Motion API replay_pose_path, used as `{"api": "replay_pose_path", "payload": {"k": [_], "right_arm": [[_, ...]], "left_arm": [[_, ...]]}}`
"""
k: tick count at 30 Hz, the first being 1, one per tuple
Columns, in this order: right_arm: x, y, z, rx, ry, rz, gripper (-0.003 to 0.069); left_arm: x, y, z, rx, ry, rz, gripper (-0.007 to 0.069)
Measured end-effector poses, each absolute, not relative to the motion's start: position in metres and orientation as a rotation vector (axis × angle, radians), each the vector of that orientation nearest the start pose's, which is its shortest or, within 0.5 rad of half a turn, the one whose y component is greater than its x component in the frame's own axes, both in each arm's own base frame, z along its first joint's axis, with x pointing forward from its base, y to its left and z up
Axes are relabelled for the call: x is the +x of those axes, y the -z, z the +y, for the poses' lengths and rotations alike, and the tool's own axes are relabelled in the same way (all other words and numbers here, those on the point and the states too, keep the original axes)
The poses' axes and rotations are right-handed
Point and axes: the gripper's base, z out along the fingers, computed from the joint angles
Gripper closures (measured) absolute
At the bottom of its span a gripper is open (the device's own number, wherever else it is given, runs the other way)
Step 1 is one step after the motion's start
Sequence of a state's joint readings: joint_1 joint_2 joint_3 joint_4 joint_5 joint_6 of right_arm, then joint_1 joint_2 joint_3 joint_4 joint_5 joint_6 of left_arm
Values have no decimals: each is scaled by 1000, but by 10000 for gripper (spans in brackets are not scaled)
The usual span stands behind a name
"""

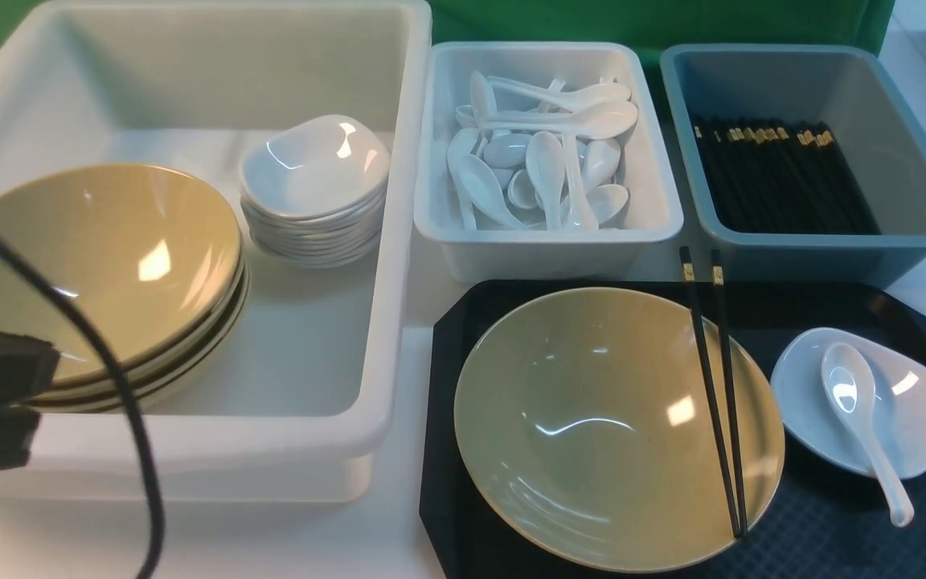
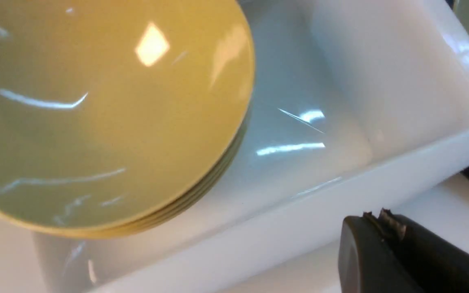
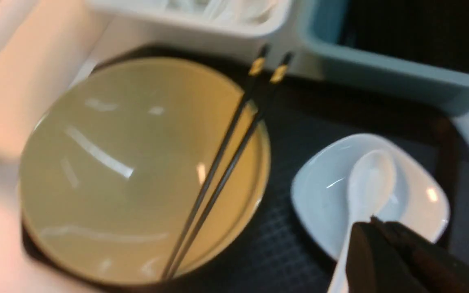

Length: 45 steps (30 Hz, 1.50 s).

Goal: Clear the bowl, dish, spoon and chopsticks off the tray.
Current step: Use the right arm to grab the chopsticks

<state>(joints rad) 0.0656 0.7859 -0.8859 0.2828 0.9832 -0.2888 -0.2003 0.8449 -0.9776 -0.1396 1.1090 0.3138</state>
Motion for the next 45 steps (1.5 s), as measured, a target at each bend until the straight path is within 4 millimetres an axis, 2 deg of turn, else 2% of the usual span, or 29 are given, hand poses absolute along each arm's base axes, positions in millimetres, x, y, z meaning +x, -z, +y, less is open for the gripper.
{"api": "replay_pose_path", "payload": {"k": [2, 3, 5, 10, 11, 13, 15, 17, 19, 22, 26, 30, 39, 45], "right_arm": [[141, -360, 40, -464, -241, 2351, 626], [142, -361, 41, -479, -232, 2352, 626], [153, -360, 54, -622, -200, 2427, 624], [176, -350, 88, -802, -141, 2614, 618], [177, -350, 89, -801, -140, 2619, 617], [188, -342, 107, -833, -146, 2668, 608], [196, -334, 118, -821, -152, 2711, 592], [207, -325, 126, -787, -147, 2759, 562], [219, -318, 131, -728, -139, 2795, 500], [231, -312, 133, -648, -138, 2829, 412], [254, -300, 128, -419, -147, 2862, 225], [267, -285, 127, -340, -135, 2904, 144], [284, -252, 135, -293, -116, 2987, 129], [287, -250, 139, -253, -170, 2982, 129]], "left_arm": [[141, -371, -54, 744, 138, 2369, 634], [142, -370, -56, 759, 138, 2374, 634], [149, -376, -75, 912, 132, 2345, 634], [168, -385, -121, 1128, 156, 2283, 634], [169, -385, -125, 1143, 161, 2277, 634], [178, -385, -152, 1226, 191, 2245, 634], [182, -381, -169, 1277, 211, 2231, 634], [184, -374, -181, 1317, 220, 2237, 634], [187, -363, -192, 1368, 221, 2267, 634], [189, -354, -196, 1405, 209, 2311, 634], [191, -346, -196, 1453, 170, 2364, 634], [191, -345, -196, 1462, 159, 2370, 634], [191, -345, -196, 1467, 158, 2366, 634], [191, -345, -196, 1469, 157, 2365, 634]]}}
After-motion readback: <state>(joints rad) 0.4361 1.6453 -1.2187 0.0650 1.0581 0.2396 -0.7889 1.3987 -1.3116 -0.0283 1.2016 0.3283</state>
